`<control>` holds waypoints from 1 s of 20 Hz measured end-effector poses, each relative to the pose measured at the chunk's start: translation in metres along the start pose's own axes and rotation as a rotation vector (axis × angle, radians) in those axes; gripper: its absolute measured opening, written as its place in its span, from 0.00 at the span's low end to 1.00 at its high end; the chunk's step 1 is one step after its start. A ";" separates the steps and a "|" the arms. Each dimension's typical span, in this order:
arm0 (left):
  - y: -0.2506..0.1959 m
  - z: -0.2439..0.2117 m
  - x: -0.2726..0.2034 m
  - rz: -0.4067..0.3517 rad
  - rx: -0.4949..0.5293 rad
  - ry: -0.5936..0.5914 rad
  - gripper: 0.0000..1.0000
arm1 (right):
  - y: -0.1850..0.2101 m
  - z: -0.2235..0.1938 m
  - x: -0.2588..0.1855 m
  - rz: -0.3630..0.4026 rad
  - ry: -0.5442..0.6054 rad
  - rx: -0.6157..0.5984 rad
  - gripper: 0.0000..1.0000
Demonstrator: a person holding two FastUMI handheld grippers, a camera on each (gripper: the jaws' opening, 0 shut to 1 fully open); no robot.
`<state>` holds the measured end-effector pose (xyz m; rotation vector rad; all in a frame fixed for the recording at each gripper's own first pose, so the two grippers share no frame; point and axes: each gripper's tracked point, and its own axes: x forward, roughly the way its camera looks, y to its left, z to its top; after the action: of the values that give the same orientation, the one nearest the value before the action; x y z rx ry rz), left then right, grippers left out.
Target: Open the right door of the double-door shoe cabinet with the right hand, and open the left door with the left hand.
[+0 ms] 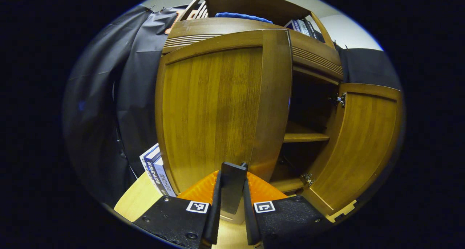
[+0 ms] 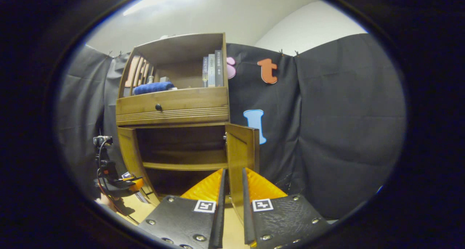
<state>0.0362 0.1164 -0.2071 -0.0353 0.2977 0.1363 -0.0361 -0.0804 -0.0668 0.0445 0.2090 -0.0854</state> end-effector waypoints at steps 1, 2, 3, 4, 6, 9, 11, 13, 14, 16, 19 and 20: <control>0.003 0.000 -0.005 0.001 -0.008 0.002 0.29 | 0.005 -0.002 0.002 0.013 0.003 0.000 0.22; 0.006 -0.001 -0.009 0.003 -0.014 0.003 0.34 | 0.010 -0.003 0.005 0.027 0.006 -0.001 0.22; 0.009 -0.001 -0.014 0.005 -0.020 0.005 0.31 | 0.015 -0.005 0.007 0.040 0.010 -0.003 0.22; 0.012 -0.003 -0.017 0.008 -0.023 0.007 0.34 | 0.020 -0.006 0.010 0.054 0.015 -0.004 0.22; 0.017 -0.004 -0.024 0.014 -0.033 0.008 0.34 | 0.031 -0.010 0.015 0.082 0.022 -0.003 0.22; 0.029 -0.005 -0.036 0.026 -0.059 0.006 0.31 | 0.048 -0.016 0.021 0.125 0.036 -0.003 0.22; 0.035 -0.007 -0.042 0.037 -0.076 0.006 0.31 | 0.058 -0.021 0.025 0.153 0.045 -0.003 0.22; 0.045 -0.007 -0.050 0.049 -0.093 0.006 0.34 | 0.068 -0.025 0.028 0.178 0.053 0.000 0.23; 0.050 -0.008 -0.054 0.057 -0.102 0.005 0.34 | 0.072 -0.026 0.028 0.190 0.057 0.003 0.23; 0.059 -0.009 -0.062 0.078 -0.110 0.004 0.31 | 0.081 -0.029 0.031 0.213 0.063 0.006 0.23; 0.078 -0.009 -0.072 0.124 -0.102 0.003 0.31 | 0.093 -0.032 0.034 0.247 0.071 0.008 0.22; 0.081 -0.011 -0.075 0.131 -0.103 0.002 0.31 | 0.097 -0.032 0.035 0.258 0.072 0.008 0.23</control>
<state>-0.0495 0.1866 -0.1961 -0.1184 0.2951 0.2813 -0.0001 0.0151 -0.1024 0.0825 0.2732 0.1726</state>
